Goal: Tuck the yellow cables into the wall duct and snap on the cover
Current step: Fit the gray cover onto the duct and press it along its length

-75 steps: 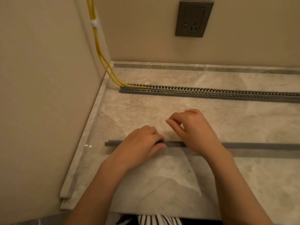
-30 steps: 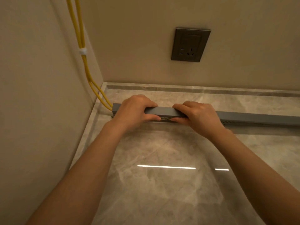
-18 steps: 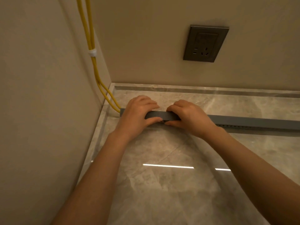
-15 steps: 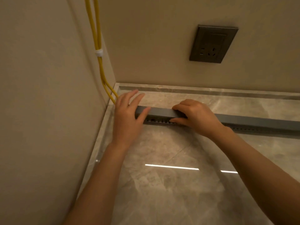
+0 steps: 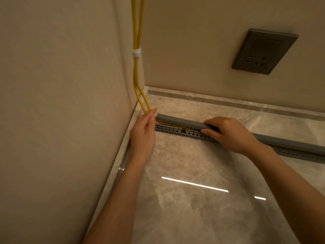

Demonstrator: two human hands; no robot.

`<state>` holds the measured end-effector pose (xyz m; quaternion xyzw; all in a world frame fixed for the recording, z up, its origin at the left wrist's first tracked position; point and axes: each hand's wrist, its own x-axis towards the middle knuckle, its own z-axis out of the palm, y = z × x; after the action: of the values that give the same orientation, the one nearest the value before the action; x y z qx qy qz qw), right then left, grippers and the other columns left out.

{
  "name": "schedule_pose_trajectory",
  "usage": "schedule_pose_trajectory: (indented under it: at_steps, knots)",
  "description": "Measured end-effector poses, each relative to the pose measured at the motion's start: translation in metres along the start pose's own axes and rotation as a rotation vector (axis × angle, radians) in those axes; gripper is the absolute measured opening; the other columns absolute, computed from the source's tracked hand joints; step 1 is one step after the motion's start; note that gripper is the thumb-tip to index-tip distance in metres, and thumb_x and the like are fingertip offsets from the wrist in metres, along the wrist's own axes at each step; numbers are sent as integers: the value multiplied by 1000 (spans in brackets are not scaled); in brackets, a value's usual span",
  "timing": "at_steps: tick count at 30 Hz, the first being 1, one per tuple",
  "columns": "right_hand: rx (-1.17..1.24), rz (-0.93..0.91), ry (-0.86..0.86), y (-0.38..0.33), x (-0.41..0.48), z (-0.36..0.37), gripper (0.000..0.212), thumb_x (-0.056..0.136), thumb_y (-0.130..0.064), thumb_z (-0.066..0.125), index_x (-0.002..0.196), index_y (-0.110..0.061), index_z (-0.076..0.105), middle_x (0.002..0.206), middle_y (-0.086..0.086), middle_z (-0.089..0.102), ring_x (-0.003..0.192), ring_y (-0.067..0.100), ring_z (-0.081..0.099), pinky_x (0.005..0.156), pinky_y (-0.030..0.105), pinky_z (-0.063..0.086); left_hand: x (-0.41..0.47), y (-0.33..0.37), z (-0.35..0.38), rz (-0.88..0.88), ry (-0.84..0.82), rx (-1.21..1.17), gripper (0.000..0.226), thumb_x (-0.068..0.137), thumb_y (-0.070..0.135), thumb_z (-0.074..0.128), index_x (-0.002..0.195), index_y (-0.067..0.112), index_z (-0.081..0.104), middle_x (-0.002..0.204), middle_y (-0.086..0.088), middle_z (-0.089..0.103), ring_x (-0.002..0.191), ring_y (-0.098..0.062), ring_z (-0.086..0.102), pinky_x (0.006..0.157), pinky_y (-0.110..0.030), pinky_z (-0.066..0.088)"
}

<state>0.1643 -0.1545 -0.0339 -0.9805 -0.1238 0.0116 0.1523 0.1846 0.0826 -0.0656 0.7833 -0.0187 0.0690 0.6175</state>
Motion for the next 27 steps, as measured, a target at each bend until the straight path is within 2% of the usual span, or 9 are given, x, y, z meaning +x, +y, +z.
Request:
schedule_pose_trajectory:
  at_steps: [2,4,6,11,15,18,21,25,27]
  knots:
    - [-1,2,-2,-1,-2,2,30,91,-38,51,108,-17,62,89,3,64,77,18,54,69,36,48,4,-1,1,43,-38,147,30,97,18,44,123,16,59,124,2,57,113,-4,51,94,-6,38]
    - [14,-1,4,-2,-4,4,27,90,-37,54,108,-18,61,90,1,63,78,16,53,69,33,46,7,-4,2,33,-32,241,31,97,21,46,124,17,59,119,-5,62,111,-15,54,97,-25,44]
    - [30,-16,12,-4,-6,6,29,89,-35,57,113,-19,60,95,1,64,82,16,54,72,32,47,6,-5,2,-9,-21,281,32,96,26,45,126,22,58,112,-8,65,104,-14,57,94,-29,46]
    - [-74,-77,31,-15,0,11,38,87,-43,57,116,-18,58,98,3,64,87,19,55,71,32,46,4,-4,1,-45,-11,221,30,96,27,47,122,24,61,118,3,65,97,7,50,72,5,34]
    - [-171,-80,52,-27,10,20,38,86,-47,56,108,-16,56,98,4,61,86,21,54,69,34,46,4,-5,-1,-62,-37,145,30,96,25,47,122,23,60,124,4,62,103,8,48,74,11,31]
    - [-146,-63,57,-29,11,17,37,85,-48,58,104,-16,56,96,3,60,85,21,54,67,33,45,0,-1,0,-64,13,-13,29,95,19,50,120,29,61,132,1,55,112,4,48,83,5,36]
    - [-131,-91,61,-30,8,9,34,84,-46,60,101,-16,56,94,2,60,82,20,53,61,32,43,-3,9,4,-79,144,-334,38,90,8,57,111,39,59,135,3,49,121,-2,48,96,-16,42]
    - [-86,-114,80,-34,5,-7,29,83,-42,62,97,-18,56,88,-2,58,75,16,50,57,29,41,1,27,15,-204,352,-646,28,84,4,63,89,28,49,119,-3,57,88,0,60,79,-18,45]
    - [-70,-116,69,-36,3,-11,28,82,-42,63,96,-19,56,86,-3,57,73,13,48,57,27,40,7,33,19,-272,429,-732,32,84,7,65,85,25,39,110,-5,59,87,-5,63,72,-13,47]
